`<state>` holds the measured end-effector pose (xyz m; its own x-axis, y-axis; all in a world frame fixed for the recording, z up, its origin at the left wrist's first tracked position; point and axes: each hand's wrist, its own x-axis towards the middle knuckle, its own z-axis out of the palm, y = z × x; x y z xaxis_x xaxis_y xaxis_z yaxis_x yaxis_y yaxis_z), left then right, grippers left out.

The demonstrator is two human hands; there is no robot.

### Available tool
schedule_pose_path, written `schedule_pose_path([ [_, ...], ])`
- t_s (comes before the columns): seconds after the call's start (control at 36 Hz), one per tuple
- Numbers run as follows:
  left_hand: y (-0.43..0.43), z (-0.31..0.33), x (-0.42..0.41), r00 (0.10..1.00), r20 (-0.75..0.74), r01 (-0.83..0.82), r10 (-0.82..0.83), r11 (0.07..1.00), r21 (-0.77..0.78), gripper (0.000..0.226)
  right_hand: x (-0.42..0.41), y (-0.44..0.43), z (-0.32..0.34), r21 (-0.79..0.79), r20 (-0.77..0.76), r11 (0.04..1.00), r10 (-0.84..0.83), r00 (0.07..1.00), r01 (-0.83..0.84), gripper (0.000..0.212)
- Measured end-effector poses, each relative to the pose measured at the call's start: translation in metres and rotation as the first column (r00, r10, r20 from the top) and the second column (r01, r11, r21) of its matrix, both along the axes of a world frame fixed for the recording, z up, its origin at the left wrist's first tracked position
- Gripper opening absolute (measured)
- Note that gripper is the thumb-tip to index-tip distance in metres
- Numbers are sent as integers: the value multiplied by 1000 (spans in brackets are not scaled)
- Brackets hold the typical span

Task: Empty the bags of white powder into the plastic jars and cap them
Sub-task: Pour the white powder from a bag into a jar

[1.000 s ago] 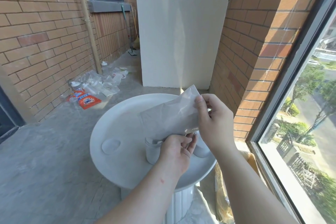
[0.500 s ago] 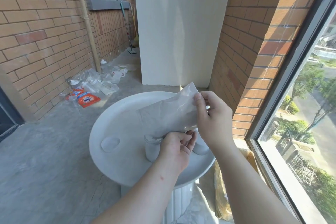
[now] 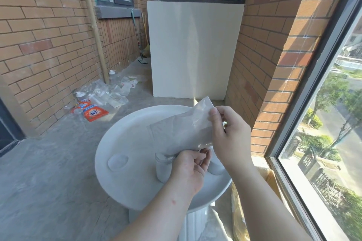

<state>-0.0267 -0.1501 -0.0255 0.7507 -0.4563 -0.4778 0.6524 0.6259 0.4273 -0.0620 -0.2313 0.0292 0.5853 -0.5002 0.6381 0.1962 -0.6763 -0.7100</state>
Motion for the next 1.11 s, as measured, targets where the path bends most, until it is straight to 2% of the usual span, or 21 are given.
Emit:
schedule_pose_path([
  [1.11,1,4,-1,1000,-23,2,-3,1000,-17,39,-1,0,0,-38,11,999,-2,1000,3,23],
])
